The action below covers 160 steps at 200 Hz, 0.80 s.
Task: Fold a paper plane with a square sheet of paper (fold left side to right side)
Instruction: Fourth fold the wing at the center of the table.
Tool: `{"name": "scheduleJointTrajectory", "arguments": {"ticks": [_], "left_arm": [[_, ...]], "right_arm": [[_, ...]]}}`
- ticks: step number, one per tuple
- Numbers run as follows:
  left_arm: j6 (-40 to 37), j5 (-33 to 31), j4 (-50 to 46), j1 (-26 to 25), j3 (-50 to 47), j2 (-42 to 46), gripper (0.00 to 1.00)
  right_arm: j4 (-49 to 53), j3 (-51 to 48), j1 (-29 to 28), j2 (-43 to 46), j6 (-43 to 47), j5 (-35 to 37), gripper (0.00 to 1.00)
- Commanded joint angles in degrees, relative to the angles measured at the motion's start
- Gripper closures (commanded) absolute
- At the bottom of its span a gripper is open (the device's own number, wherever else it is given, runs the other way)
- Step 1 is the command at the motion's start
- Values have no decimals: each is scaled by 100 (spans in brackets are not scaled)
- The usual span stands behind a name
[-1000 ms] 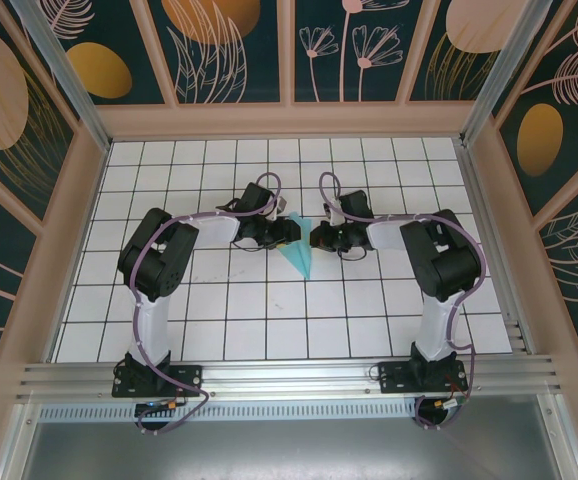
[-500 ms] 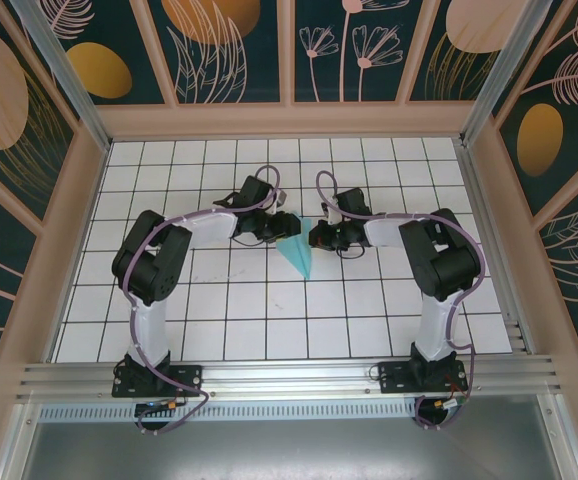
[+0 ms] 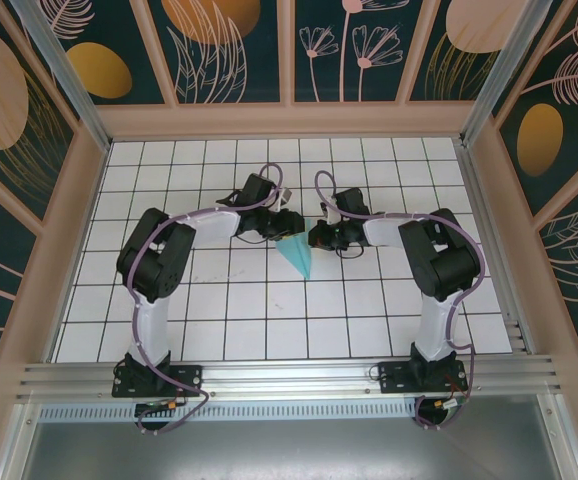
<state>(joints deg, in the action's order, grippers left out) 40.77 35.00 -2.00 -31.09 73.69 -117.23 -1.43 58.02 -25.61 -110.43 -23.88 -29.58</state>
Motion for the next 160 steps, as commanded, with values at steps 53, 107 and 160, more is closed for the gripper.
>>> {"name": "scheduleJointTrajectory", "arguments": {"ticks": [53, 107, 160], "left_arm": [[-18, -58, -10, -29, 277, -423, 64], [-249, -450, -389, -21, 203, -473, 64], [-309, -626, -519, -27, 192, -552, 64]], "right_arm": [[330, 13, -156, -331, 182, 285, 93], [413, 57, -160, -339, 230, 361, 93], [385, 67, -148, -328, 244, 323, 92]]}}
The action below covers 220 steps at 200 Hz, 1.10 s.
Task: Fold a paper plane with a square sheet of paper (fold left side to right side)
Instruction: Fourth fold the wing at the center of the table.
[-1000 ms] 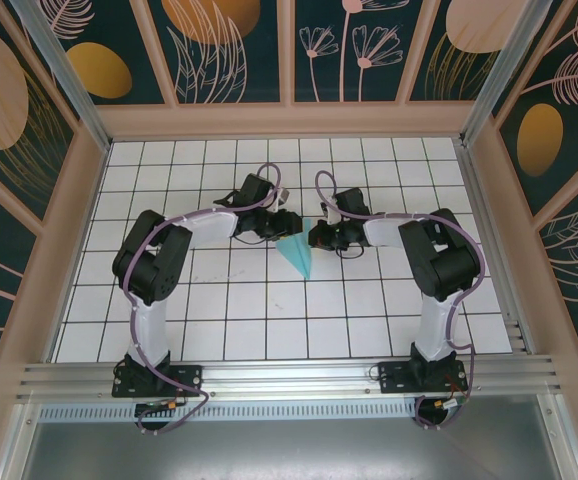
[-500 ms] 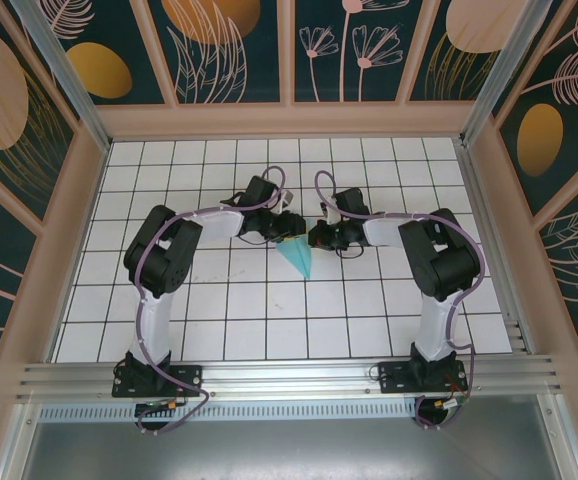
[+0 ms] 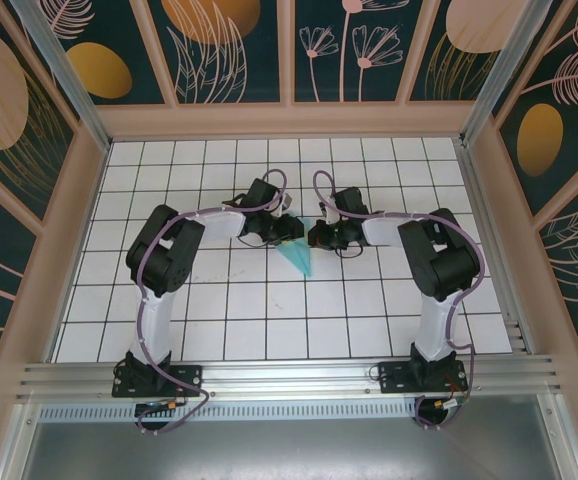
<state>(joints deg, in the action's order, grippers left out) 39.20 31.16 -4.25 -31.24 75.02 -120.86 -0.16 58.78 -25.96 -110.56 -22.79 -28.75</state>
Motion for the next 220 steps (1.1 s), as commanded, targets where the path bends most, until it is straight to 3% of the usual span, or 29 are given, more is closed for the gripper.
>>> {"name": "scheduleJointTrajectory", "arguments": {"ticks": [1, 34, 81, 99, 127, 166, 220], "left_arm": [[-155, -250, -295, -13, 57, -191, 64], [-120, -322, -233, -11, -124, -236, 64], [-26, -294, -62, -13, -295, -290, 65], [-17, -281, -22, -13, -302, -286, 65], [-18, -285, -28, -13, -293, -286, 65], [-21, -290, -32, -9, -296, -280, 65], [-34, -291, -41, -11, -298, -263, 65]], "right_arm": [[252, -13, -112, -311, 134, 235, 92], [21, -26, -33, 3, 65, 17, 87], [335, -17, 168, 888, 141, 190, 70], [452, -279, 177, 1357, 187, 219, 68], [219, -785, 30, 1846, 36, -371, 69], [-101, -881, -498, 1543, -181, -766, 71], [11, -663, -507, 913, -32, -570, 72]]}}
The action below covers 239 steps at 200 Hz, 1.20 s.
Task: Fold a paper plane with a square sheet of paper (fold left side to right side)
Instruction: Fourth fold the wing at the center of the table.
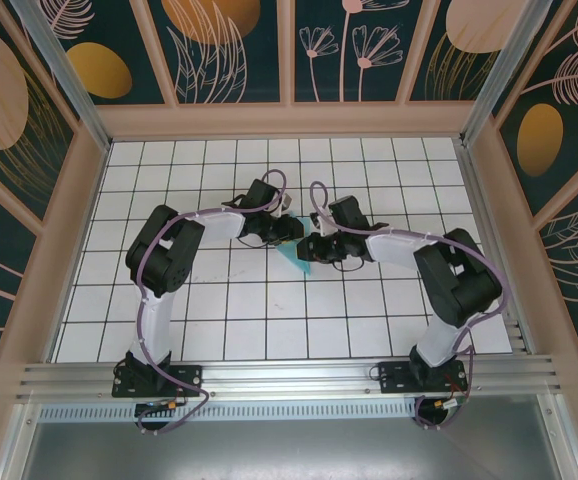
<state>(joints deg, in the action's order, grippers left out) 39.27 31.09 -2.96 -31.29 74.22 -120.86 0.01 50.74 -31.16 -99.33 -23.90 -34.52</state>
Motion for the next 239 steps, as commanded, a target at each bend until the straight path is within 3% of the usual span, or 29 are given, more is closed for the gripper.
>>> {"name": "scheduleJointTrajectory", "arguments": {"ticks": [1, 89, 138, 239], "left_arm": [[-41, -286, -170, -3, -216, -263, 65], [-68, -292, -207, -7, -188, -289, 65], [-77, -306, -214, -6, -162, -305, 65], [-96, -345, -273, -9, -110, -341, 65]], "right_arm": [[-4, 135, 13, -210, 83, 16, 72], [327, 10, -127, -438, 244, 354, 73], [633, -44, -163, -477, 351, 529, 81], [1266, -246, -258, -298, 527, 958, 84]]}}
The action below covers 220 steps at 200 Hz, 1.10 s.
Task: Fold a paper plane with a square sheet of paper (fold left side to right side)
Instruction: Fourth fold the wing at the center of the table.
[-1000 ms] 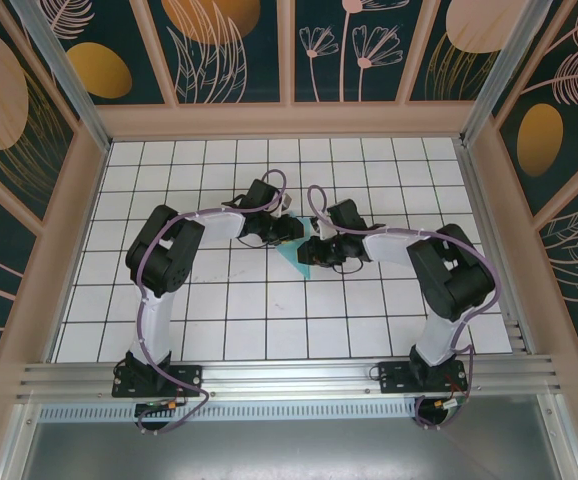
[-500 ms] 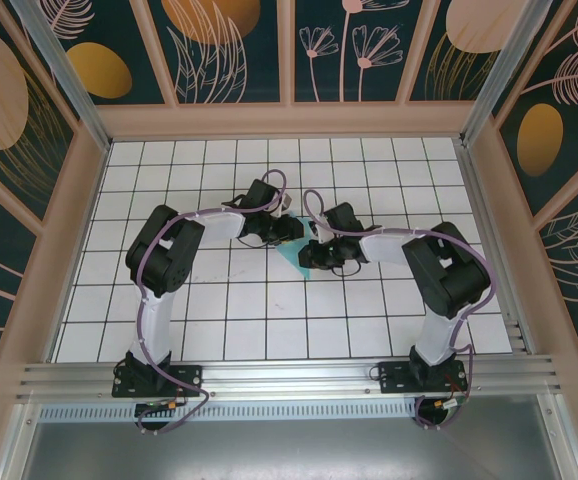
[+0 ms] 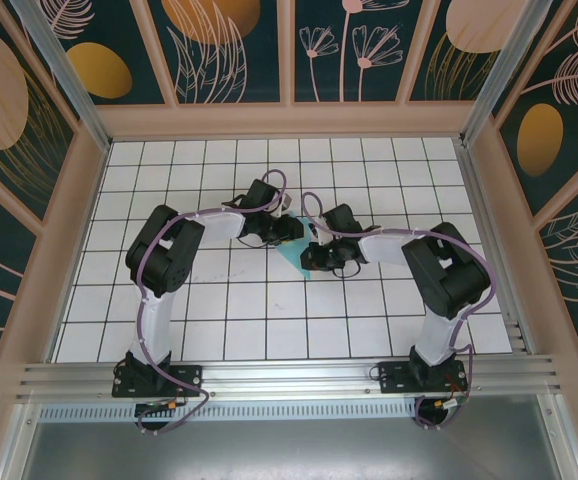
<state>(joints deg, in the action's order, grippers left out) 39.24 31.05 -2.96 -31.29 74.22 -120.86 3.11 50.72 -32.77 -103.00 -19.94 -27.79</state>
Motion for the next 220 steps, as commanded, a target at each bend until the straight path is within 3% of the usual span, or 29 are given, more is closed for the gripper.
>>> {"name": "scheduleJointTrajectory", "arguments": {"ticks": [1, 62, 126, 220], "left_arm": [[-97, -343, -274, -9, -109, -341, 65], [-108, -345, -284, -9, -107, -329, 65], [-97, -329, -262, -9, -144, -280, 65], [-96, -317, -236, -9, -153, -284, 65]], "right_arm": [[964, -250, -101, 78, 131, 288, 84], [1414, -377, -174, 400, 284, 456, 84], [1210, 56, -46, 1403, 28, 149, 83], [220, 425, -282, 239, -267, -133, 82]]}}
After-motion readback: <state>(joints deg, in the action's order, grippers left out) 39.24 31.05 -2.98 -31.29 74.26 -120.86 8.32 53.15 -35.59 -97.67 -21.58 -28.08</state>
